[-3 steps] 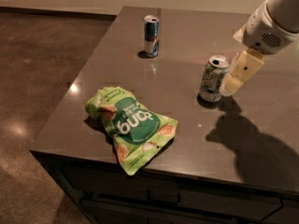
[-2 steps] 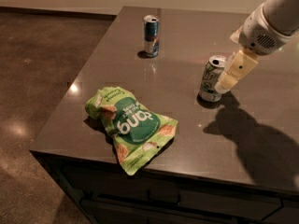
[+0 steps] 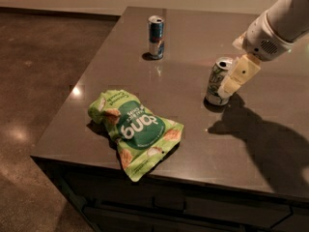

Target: Move 7up can near green rice chip bag

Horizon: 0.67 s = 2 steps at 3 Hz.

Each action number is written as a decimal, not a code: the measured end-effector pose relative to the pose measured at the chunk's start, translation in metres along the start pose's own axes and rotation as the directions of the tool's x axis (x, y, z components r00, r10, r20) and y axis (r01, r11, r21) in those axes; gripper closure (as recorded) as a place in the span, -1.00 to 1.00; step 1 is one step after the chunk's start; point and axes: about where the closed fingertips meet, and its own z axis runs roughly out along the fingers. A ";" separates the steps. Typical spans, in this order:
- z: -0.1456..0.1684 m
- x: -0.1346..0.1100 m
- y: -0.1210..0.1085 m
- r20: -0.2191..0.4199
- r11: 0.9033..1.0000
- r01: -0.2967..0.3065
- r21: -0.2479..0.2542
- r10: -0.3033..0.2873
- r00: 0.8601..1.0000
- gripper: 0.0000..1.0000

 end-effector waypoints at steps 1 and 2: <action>0.003 -0.003 0.002 0.008 1.000 0.001 -0.017 -0.001 1.000 -0.72; 0.006 -0.005 0.005 0.012 1.000 0.004 -0.031 -0.004 1.000 -0.25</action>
Offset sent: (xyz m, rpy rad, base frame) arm -0.0034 0.0119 -0.0033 0.0256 0.0280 0.0296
